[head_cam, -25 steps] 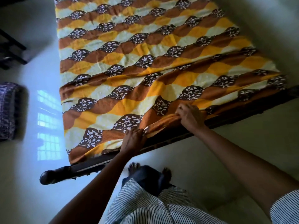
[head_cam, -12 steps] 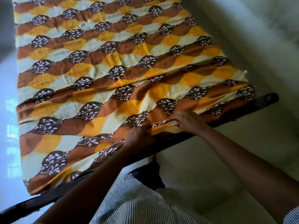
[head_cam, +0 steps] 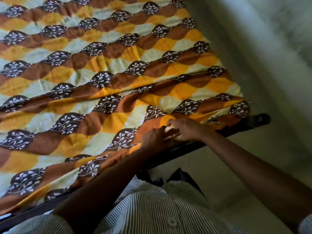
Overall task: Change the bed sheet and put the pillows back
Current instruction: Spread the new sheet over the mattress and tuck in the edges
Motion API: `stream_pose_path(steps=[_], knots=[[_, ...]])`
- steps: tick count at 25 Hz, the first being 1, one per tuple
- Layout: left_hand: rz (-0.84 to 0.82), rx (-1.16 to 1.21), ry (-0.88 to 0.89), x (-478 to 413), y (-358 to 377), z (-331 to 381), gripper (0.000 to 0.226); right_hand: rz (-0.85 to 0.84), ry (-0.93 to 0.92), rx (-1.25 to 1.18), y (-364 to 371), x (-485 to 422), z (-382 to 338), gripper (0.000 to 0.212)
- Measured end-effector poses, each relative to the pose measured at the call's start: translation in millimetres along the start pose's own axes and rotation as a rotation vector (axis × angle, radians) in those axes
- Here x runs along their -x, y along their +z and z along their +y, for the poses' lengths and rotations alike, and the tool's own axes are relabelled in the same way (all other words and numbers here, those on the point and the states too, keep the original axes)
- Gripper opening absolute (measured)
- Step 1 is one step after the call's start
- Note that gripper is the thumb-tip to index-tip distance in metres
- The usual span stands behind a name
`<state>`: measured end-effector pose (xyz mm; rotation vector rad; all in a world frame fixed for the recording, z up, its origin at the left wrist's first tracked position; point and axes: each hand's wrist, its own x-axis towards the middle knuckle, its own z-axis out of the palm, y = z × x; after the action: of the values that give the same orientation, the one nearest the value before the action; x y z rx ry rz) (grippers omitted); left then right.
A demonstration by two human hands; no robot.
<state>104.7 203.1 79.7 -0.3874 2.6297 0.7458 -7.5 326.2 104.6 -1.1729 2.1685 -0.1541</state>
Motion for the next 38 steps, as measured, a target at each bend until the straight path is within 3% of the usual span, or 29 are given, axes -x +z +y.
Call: stream_pose_path(steps=[4, 7, 9, 11, 13, 16, 18, 21, 23, 25, 28, 30, 32, 35, 38], knots=[[0.07, 0.152, -0.049, -6.9, -8.7, 20.1, 0.041, 0.162, 0.075, 0.135, 7.8, 6.9, 76.7, 0.028], [0.327, 0.103, -0.01, -6.1, 5.2, 23.1, 0.04, 0.3, 0.272, -0.141, 2.2, 10.7, 134.8, 0.027], [0.269, 0.047, -0.131, -14.4, 21.8, 38.4, 0.054, 0.299, 0.343, -0.35, -10.7, 12.9, 159.7, 0.031], [0.196, 0.08, -0.234, -29.3, 34.8, 70.0, 0.066, 0.129, 0.167, -0.375, -28.2, 19.7, 172.2, 0.037], [0.245, 0.056, -0.117, -55.7, 44.2, 114.5, 0.068, -0.037, -0.103, -0.18, -50.3, 33.9, 181.6, 0.04], [0.154, -0.011, -0.026, -94.5, 49.1, 171.7, 0.044, -0.1, -0.325, -0.07, -70.3, 52.0, 202.4, 0.046], [0.12, 0.019, -0.035, -104.5, 51.6, 182.4, 0.031, -0.105, -0.328, -0.07, -73.0, 59.0, 218.9, 0.041], [0.175, 0.139, -0.036, -97.2, 58.0, 177.0, 0.024, 0.056, -0.192, 0.032, -65.0, 57.6, 259.8, 0.014], [0.227, 0.173, -0.061, -95.2, 63.7, 176.3, 0.025, 0.131, -0.05, -0.021, -60.7, 55.2, 288.3, 0.017], [0.225, 0.16, -0.066, -101.5, 68.6, 181.8, 0.037, 0.195, 0.028, -0.132, -61.6, 59.0, 309.6, 0.036], [0.119, 0.132, -0.065, -123.7, 73.3, 202.8, 0.074, 0.187, -0.044, -0.016, -77.4, 74.5, 324.2, 0.044], [0.151, 0.063, -0.055, -147.6, 73.5, 224.3, 0.08, 0.214, -0.215, 0.129, -89.1, 84.2, 323.2, 0.041], [0.188, -0.05, -0.058, -169.8, 70.9, 248.0, 0.073, 0.317, -0.27, 0.206, -90.4, 86.0, 326.8, 0.04], [0.122, -0.186, -0.057, -191.7, 61.9, 271.0, 0.044, 0.397, -0.014, 0.221, -77.9, 79.0, 356.0, 0.018], [0.126, -0.181, 0.047, -193.7, 62.4, 272.6, 0.053, 0.447, 0.207, -0.093, -64.7, 79.9, 391.3, 0.016]])
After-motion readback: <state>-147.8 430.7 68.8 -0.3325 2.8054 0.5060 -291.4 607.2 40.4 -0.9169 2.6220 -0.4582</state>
